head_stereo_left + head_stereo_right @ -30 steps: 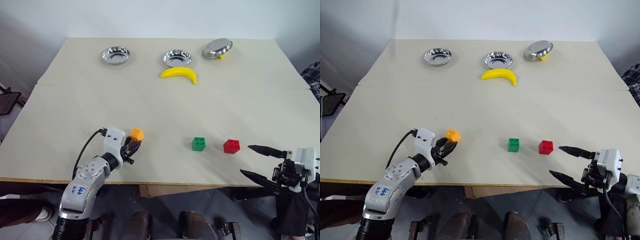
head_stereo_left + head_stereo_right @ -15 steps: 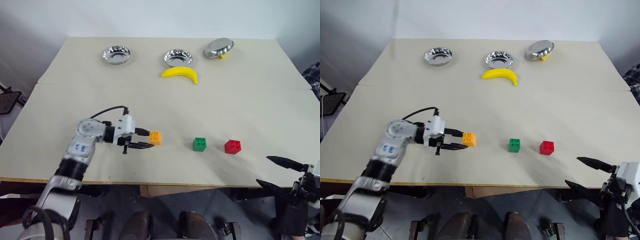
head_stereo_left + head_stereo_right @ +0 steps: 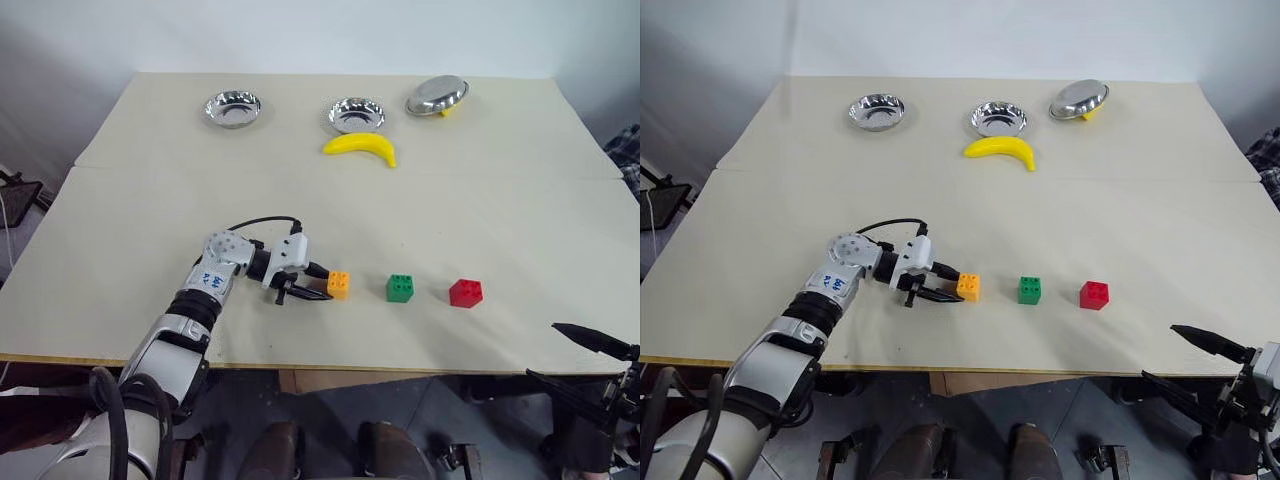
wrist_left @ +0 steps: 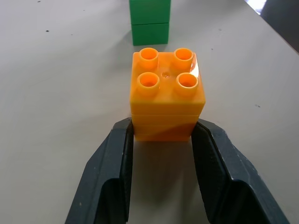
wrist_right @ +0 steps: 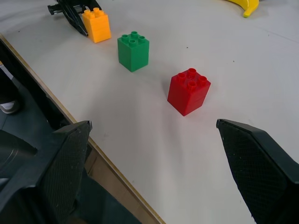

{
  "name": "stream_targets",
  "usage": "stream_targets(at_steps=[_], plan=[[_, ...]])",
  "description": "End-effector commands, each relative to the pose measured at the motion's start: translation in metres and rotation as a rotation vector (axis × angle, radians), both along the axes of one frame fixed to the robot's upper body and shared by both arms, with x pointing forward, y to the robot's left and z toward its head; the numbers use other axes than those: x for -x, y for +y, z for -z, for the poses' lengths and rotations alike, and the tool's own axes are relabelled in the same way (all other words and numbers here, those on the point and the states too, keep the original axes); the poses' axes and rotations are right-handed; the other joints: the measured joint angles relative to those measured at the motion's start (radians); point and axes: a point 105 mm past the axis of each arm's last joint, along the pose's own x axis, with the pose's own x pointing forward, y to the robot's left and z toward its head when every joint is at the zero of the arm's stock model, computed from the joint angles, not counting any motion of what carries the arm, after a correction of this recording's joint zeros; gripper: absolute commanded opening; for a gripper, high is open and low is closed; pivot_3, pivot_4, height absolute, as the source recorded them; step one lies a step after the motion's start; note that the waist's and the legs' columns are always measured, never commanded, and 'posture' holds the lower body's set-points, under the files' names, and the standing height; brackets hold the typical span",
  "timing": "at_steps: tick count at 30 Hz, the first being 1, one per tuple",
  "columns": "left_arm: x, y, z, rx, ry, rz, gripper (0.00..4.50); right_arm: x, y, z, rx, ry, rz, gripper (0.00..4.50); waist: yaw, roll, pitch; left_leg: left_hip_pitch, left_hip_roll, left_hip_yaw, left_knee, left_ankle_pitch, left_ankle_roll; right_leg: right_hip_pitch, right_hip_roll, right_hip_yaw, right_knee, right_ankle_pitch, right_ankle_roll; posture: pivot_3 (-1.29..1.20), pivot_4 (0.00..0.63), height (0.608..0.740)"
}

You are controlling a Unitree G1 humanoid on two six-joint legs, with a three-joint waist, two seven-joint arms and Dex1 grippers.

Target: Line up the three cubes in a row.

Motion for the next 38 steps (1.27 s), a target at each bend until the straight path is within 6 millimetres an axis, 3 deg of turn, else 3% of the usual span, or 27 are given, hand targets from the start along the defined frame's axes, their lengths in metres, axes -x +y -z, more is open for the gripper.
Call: stream_targets(at_steps=[1,8,14,17,18,23,28,33,38], plan=[[-0.005,-0.001,-0.002,-0.011,-0.019,-0.031,1.46,0.0,0.003,-0.008,-0.005,-0.036,-0.008,4.5,0.002,0.0,0.0,0.0,0.0,0.0,0.0,0.0,0.0,0.0,0.0,0.001,0.0,0.0,0.0,0.0,0.15,0.74],[-0.005,0.002,-0.007,0.009,0.025,-0.041,1.46,-0.003,0.003,-0.006,-0.009,-0.035,-0.023,4.5,0.001,0.0,0.0,0.0,0.0,0.0,0.0,0.0,0.0,0.0,0.0,0.002,0.0,0.0,0.0,0.0,0.15,0.74],[0.0,0.01,-0.009,0.001,0.046,-0.03,3.39,-0.008,0.004,-0.005,-0.014,-0.041,-0.036,4.5,-0.006,0.0,0.0,0.0,0.0,0.0,0.0,0.0,0.0,-0.001,0.0,0.002,0.0,0.0,0.0,0.0,0.15,0.74],[0.002,0.028,-0.011,0.009,-0.012,-0.057,4.34,-0.012,0.006,-0.007,-0.026,-0.059,-0.044,4.5,-0.01,0.0,0.0,0.0,0.0,0.0,0.0,0.0,0.0,-0.001,0.0,0.002,0.001,0.0,0.0,0.0,0.15,0.74],[0.005,0.036,-0.013,0.025,-0.021,-0.063,4.48,-0.013,0.007,-0.007,-0.033,-0.069,-0.047,4.5,-0.012,0.0,0.0,0.0,0.001,0.0,0.0,0.0,0.0,-0.002,0.0,0.002,0.001,0.0,0.0,0.0,0.15,0.74],[0.026,0.079,-0.019,0.122,-0.019,-0.127,4.48,-0.019,0.016,-0.007,-0.046,-0.098,-0.089,4.5,-0.019,0.001,0.0,0.0,0.002,0.0,-0.001,0.0,-0.001,-0.002,0.001,0.003,0.001,0.0,0.0,0.0,0.15,0.74],[0.063,0.135,-0.025,0.187,-0.05,-0.364,4.48,-0.026,0.025,0.001,-0.019,-0.137,-0.2,4.5,-0.031,0.001,0.0,0.001,0.003,-0.001,-0.001,0.0,-0.001,-0.002,0.0,0.005,0.0,0.0,0.0,0.0,0.15,0.74],[0.095,0.159,-0.024,0.211,-0.06,-0.525,4.48,-0.027,0.013,0.002,0.024,-0.134,-0.261,4.5,-0.013,0.002,0.0,0.002,0.003,-0.001,-0.001,-0.001,-0.001,0.002,-0.001,0.005,-0.008,0.0,-0.001,0.0,0.15,0.74],[0.112,0.163,-0.024,0.242,-0.038,-0.616,4.48,-0.031,0.0,0.001,0.039,-0.118,-0.269,4.5,-0.009,0.002,0.0,0.002,0.003,-0.002,-0.001,-0.001,-0.001,0.002,-0.001,0.006,-0.009,0.0,-0.001,0.0,0.15,0.74]])
